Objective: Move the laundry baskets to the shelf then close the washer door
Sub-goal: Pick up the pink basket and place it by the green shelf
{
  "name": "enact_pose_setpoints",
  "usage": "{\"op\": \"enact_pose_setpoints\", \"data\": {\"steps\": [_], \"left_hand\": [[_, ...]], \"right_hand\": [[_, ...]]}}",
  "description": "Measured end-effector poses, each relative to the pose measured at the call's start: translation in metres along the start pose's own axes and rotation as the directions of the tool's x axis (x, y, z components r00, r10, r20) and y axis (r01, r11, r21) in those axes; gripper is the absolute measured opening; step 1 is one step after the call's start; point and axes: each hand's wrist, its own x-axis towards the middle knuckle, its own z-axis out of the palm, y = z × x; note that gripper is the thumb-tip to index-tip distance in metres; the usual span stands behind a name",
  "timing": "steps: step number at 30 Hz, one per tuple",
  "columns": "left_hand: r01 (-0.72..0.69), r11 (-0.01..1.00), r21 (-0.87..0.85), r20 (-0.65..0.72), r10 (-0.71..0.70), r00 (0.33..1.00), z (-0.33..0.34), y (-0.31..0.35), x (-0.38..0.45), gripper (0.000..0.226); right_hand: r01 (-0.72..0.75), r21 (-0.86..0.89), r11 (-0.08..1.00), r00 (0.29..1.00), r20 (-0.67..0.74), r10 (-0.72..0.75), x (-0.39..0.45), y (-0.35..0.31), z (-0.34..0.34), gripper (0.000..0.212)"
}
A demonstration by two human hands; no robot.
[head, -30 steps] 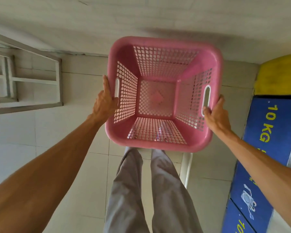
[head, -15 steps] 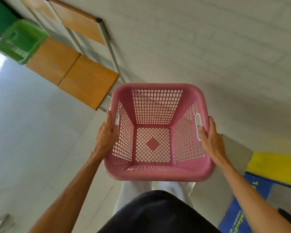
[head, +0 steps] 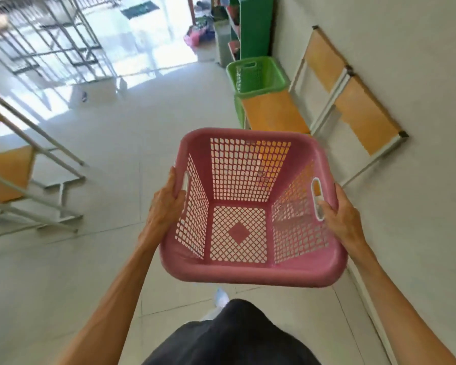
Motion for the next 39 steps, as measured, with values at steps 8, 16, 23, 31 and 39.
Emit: {"op": "enact_pose_setpoints", "data": {"steps": [8, 16, 23, 31, 39], "left_hand": [[0.133, 0.988, -0.076, -0.127, -0.142, 0.982, -0.085, -0.073, 0.076, 0.066], [0.138, 0.984, -0.117, -0.154, -0.155, 0.976, -0.109, -0.088, 0.220, 0.064], [0.174, 0.977, -0.124, -0.142, -0.191, 0.971, -0.126, -0.064, 0.393, 0.066], [0.099, 0.986, -0.136, -0.149, -0.119, 0.982, -0.127, -0.028, 0.587, 0.062], [-0.047, 0.994, -0.102, 0.007, 0.048, 0.999, -0.114, 0.010, 0.851, 0.065]], "right_hand": [[0.133, 0.100, 0.986, 0.984, 0.101, -0.143, 0.095, -0.124, 0.104, 0.050], [0.136, 0.118, 0.984, 0.974, 0.168, -0.154, 0.230, -0.198, 0.181, 0.058], [0.185, 0.090, 0.979, 0.961, 0.193, -0.200, 0.386, -0.282, 0.210, 0.056], [0.190, 0.008, 0.982, 0.972, 0.142, -0.189, 0.549, -0.358, 0.233, 0.057], [-0.005, -0.025, 1.000, 0.999, -0.036, 0.004, 0.708, -0.406, 0.266, 0.064]]}}
